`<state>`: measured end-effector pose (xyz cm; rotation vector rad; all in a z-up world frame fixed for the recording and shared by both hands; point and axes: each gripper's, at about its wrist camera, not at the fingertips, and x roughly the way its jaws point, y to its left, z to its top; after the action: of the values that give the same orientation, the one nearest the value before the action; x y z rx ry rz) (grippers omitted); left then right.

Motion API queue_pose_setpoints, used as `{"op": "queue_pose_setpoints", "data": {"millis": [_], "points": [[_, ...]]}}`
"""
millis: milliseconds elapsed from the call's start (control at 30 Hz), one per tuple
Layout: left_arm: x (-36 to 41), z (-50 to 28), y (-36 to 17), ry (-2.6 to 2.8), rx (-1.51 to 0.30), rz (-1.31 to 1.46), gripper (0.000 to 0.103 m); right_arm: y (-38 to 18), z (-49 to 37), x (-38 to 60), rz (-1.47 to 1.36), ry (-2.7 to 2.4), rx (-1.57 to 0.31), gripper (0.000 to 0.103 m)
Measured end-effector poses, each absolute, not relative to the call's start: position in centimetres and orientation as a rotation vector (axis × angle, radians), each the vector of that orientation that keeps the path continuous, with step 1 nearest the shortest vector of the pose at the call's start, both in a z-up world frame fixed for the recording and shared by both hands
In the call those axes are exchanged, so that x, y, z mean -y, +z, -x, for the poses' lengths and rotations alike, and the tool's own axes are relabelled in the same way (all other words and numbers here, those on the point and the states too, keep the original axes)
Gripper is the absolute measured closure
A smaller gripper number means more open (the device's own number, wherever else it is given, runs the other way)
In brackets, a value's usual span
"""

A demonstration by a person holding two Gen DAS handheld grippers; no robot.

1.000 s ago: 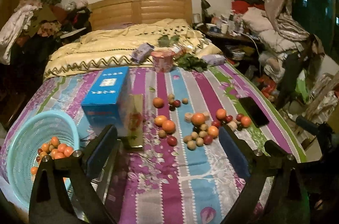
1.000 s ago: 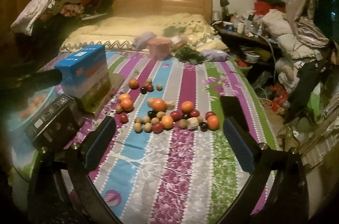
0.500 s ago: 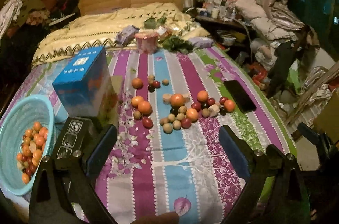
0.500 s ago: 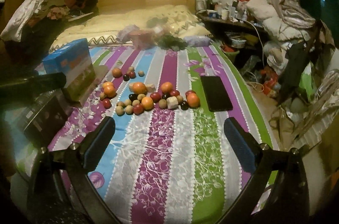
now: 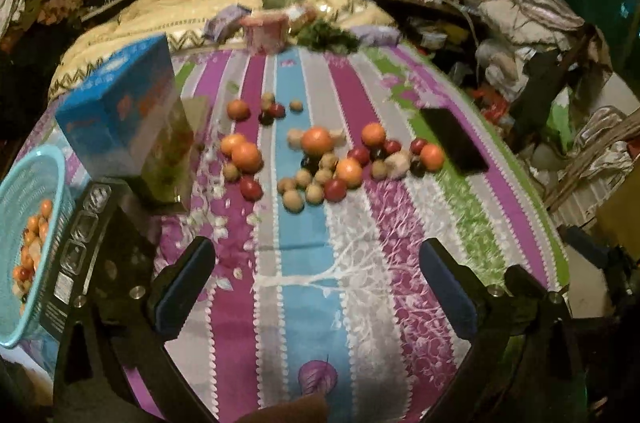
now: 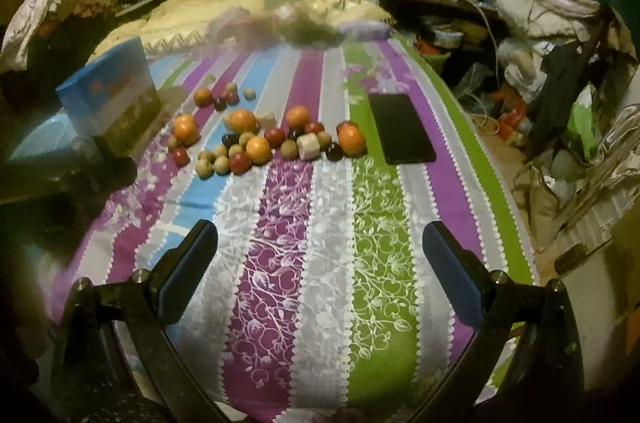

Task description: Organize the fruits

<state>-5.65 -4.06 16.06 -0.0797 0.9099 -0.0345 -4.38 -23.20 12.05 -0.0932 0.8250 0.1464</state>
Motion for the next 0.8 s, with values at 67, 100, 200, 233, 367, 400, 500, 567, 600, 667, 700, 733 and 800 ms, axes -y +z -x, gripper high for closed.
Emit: {"op": "queue_pose_setpoints", "data": {"millis": [67, 100, 200, 233, 367, 400, 500, 567, 600, 667, 700, 733, 800], "points": [[3.9, 5.4, 14.9, -0.026, -0.937, 0.087, 0.001, 11.4, 4.1, 23.1, 0.103, 0.149, -0.843, 0.0], [3.6, 5.3, 14.2, -0.019, -0.95, 0.094, 0.001, 11.1, 3.9, 23.1, 0.106, 0.152, -0.854, 0.0], [3.2, 5.0, 12.8, -0.008, -0.979, 0.107, 0.001, 10.3, 3.5, 22.9, 0.113, 0.157, -0.879, 0.0], [3.1, 4.8, 12.3, -0.005, -0.993, 0.112, 0.001, 10.0, 3.4, 22.8, 0.114, 0.159, -0.888, 0.0], [2.9, 4.3, 10.7, 0.0, -1.031, 0.128, 0.001, 8.9, 2.9, 22.7, 0.117, 0.161, -0.931, 0.001], [2.8, 4.2, 10.4, 0.002, -1.04, 0.132, 0.001, 8.7, 2.8, 22.7, 0.118, 0.158, -0.938, 0.001], [2.8, 3.8, 9.5, 0.002, -1.061, 0.143, 0.001, 8.2, 2.6, 22.6, 0.117, 0.164, -0.954, 0.002], [2.7, 3.6, 9.0, -0.001, -1.075, 0.153, 0.001, 8.0, 2.4, 22.5, 0.121, 0.166, -0.959, 0.002], [2.7, 3.5, 8.8, 0.001, -1.079, 0.155, 0.001, 7.9, 2.4, 22.4, 0.122, 0.167, -0.962, 0.002], [2.6, 3.4, 8.5, 0.002, -1.084, 0.16, 0.001, 7.7, 2.2, 22.3, 0.123, 0.169, -0.968, 0.002], [2.4, 3.3, 8.3, 0.002, -1.09, 0.168, 0.001, 7.7, 2.1, 22.3, 0.123, 0.17, -0.97, 0.002], [2.4, 3.3, 8.2, 0.004, -1.093, 0.173, 0.001, 7.6, 2.0, 22.2, 0.123, 0.172, -0.973, 0.002], [2.2, 3.1, 7.9, 0.009, -1.096, 0.179, 0.001, 7.5, 1.9, 22.0, 0.126, 0.175, -0.976, 0.002]]}}
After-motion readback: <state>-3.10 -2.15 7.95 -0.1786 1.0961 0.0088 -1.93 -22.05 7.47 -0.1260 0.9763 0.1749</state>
